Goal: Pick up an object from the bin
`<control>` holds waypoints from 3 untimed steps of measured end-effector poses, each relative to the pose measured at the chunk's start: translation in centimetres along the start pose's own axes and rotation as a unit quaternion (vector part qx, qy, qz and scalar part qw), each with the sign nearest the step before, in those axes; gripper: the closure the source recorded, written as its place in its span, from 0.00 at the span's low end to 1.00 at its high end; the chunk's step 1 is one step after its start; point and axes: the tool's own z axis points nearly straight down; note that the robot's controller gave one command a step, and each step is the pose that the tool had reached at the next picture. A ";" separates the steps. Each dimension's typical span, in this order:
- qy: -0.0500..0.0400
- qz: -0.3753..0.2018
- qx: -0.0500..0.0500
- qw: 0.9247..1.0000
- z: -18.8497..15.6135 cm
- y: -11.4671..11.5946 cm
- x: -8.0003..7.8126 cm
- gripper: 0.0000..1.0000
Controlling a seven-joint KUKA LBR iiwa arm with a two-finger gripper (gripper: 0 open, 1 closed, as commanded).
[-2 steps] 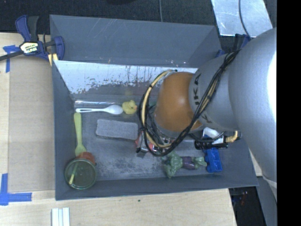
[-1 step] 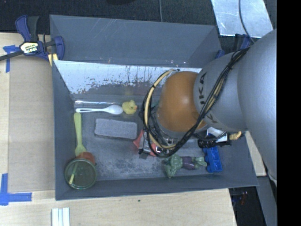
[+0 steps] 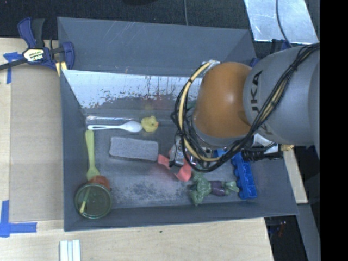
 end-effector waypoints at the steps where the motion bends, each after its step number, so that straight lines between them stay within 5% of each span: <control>1: 0.001 0.000 0.002 1.000 -7.4 -0.9 -0.8 1.00; 2: -0.005 -0.019 -0.002 1.000 -4.7 -0.3 -0.9 1.00; 3: -0.005 0.017 -0.001 1.000 2.3 0.8 -2.6 1.00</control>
Offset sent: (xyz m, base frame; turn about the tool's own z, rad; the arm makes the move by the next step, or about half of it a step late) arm 0.0030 0.0047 -0.0413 0.1053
